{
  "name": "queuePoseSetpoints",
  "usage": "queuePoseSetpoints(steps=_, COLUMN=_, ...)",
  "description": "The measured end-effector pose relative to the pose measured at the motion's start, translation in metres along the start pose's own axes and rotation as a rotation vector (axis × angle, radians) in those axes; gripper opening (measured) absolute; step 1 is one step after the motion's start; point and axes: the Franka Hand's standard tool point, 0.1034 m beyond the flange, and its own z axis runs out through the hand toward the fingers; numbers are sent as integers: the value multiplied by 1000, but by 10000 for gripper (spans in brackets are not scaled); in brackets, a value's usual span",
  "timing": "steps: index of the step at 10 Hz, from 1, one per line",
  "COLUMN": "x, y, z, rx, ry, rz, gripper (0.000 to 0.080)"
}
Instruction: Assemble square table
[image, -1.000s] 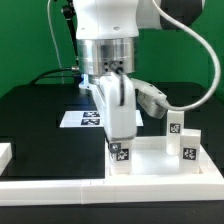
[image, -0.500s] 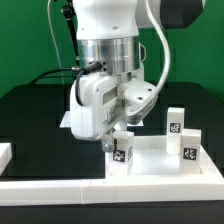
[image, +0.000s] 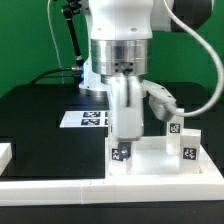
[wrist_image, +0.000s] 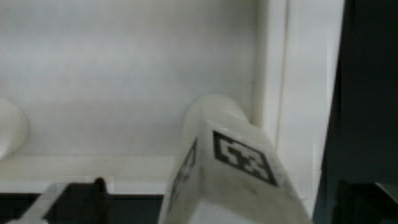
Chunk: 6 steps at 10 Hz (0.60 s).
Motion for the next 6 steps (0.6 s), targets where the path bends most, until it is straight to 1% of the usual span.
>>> queuePoseSetpoints(steps=1, x=-2, y=1, z=-1, rx=5, ry=1, rz=-78, gripper=643)
queuePoseSetpoints(steps=3, x=0, y=1, z=0, rx=3, ry=3, rz=-215, gripper=648)
queuePoseSetpoints(steps=4, x=0, y=1, z=0, rx=2, ry=6, rz=-323, gripper=649)
queuePoseSetpoints(steps=5, x=1, y=-1, z=1, rx=7, ry=18, rz=-487, gripper=649)
queuePoseSetpoints(steps=6, x=2, y=-4, z=1, rx=22, ry=34, rz=-642, gripper=649)
